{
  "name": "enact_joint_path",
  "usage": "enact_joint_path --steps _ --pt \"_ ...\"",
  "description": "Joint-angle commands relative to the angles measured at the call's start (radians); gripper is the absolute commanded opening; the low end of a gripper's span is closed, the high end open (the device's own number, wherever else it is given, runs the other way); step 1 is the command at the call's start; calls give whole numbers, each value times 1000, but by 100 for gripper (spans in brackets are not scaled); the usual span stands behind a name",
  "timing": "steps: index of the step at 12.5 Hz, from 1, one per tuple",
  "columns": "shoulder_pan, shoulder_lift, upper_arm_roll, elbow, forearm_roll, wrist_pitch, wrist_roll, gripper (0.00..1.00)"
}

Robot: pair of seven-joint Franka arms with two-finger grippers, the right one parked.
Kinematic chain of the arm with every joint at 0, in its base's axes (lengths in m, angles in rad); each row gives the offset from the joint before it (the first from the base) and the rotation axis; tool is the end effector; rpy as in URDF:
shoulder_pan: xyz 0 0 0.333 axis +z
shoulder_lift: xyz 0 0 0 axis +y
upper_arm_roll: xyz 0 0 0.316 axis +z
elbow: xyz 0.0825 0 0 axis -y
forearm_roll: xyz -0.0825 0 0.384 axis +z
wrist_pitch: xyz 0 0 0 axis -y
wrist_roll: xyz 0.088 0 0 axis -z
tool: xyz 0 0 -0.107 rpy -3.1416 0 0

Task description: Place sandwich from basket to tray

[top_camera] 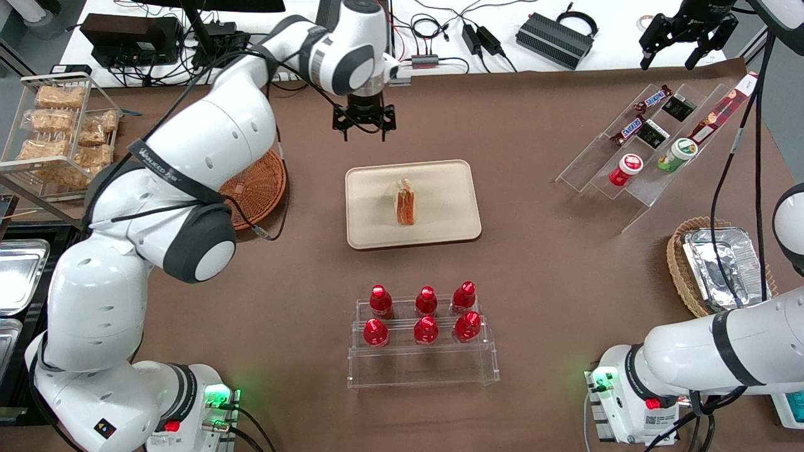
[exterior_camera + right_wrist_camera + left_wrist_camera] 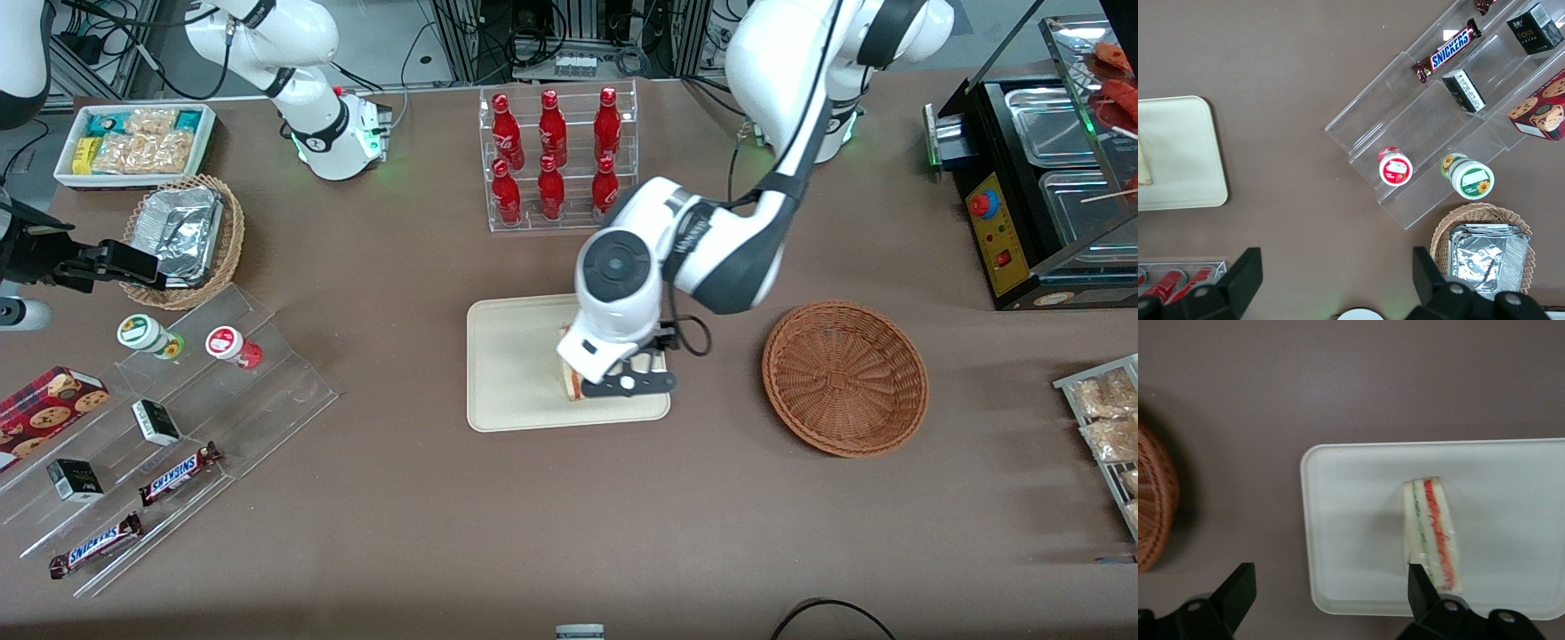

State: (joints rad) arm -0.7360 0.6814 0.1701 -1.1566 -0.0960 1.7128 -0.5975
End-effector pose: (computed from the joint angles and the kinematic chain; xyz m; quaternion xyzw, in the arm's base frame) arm 0.5915 -0.4262 0.3918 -0.9982 -0.0098 0.0446 0.0382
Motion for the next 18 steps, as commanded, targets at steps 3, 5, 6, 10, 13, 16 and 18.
enact_joint_path --steps 3,5,6,10,13,16,18 --pt "-8 -201 167 -263 -82 13 285 100" --pt "-8 -265 216 -349 -83 16 391 100" --pt "-8 -278 236 -356 -83 16 409 100" --pt "-10 -327 298 -362 -91 -2 482 100" --pt "-10 -364 330 -360 -84 -74 547 100" --pt "-8 -427 347 -356 -74 -159 614 100" --pt "-10 -456 357 -353 -70 -192 611 100"
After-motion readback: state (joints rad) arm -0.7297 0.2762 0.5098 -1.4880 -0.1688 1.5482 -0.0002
